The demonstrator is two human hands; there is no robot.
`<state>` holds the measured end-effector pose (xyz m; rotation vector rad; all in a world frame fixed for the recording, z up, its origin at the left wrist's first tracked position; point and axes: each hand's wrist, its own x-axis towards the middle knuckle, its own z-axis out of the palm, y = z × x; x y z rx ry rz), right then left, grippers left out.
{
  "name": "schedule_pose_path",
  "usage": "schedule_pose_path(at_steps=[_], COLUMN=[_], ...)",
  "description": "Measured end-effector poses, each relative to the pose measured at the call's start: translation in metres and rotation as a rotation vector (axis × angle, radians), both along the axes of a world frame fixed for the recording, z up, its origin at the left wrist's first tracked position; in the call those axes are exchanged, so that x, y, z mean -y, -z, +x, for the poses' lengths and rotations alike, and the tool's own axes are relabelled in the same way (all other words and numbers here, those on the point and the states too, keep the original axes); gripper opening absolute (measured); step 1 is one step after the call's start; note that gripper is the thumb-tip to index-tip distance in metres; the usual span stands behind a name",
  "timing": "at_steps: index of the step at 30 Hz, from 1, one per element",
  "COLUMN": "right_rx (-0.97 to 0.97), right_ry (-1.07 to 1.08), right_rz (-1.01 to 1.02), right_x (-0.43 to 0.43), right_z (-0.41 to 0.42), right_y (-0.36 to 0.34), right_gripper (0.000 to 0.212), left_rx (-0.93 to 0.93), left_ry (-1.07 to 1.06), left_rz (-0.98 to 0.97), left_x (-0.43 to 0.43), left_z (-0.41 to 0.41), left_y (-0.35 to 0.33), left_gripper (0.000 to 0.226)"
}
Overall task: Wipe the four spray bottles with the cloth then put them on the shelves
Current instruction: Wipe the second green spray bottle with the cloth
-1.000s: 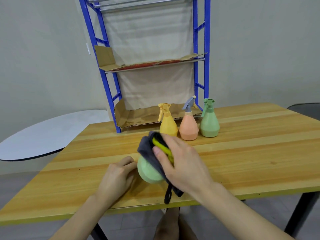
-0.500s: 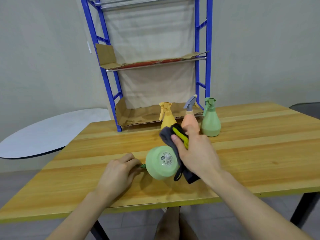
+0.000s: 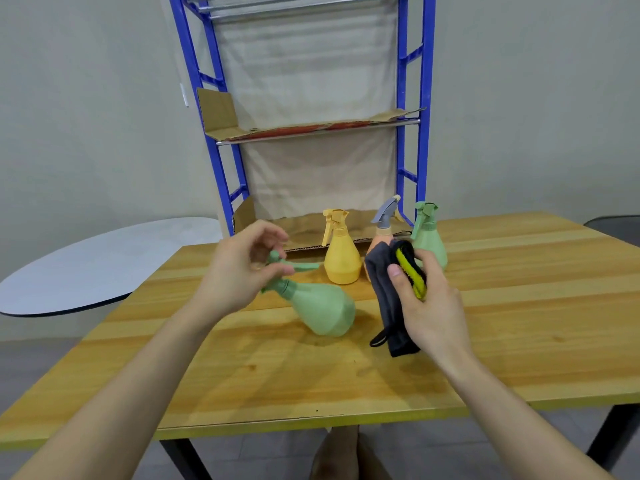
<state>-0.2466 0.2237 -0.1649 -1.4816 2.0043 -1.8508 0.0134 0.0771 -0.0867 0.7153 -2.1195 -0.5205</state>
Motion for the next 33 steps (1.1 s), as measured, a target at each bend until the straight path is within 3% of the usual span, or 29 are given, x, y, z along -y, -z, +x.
schedule_pose_path(at_steps=[5,8,13,17,21,27,31,33], right_rx=[0.184,0.229,0.221,0.100,-0.205,-0.255,-0.158,-0.074], right_ry=[-0.031,-0.025,-0.032,-0.095,-0.251,-0.213,-0.191,-0.148], right_rz=[-0.020,-0.017,-0.094,-0.191,-0.032,-0.017,0.059,0.054], right_x=[0.018,0.015,0.006,0.032,0.073,0.072,0.062,0.055], right_z=[0.001,-0.006,-0.016,0.005,0.034,0.032,0.013,0.007], right_y=[0.003,0.013,0.013,-0.017,-0.033,-0.028,-0.017,-0.010], right_gripper=[0.036,0.023,0.025,0.034,0.046,0.034,0.040,0.055], left_rx=[-0.038,0.043,-0.105,-0.091,-0.059,-0.016,0.015,0.008], left_ry=[0.068,0.024,0.059,0.012,0.042,0.040,-0.008,-0.038], left_rz=[-0.002,-0.020,0.273,0.385,0.307,0.306,0.257,0.199], left_x=[-0.004,-0.004,0.003,-0.002,-0.004,0.000,-0.010,-0.018], left_z=[-0.048,-0.059,-0.023,-0.024,-0.035,-0.029,-0.033,-0.040], left_y=[-0.017,-0.006,0.040,0.080,0.085,0.085,0.081,0.078], left_gripper=[0.059,0.068,0.100,0.072,0.042,0.041,0.053,0.055])
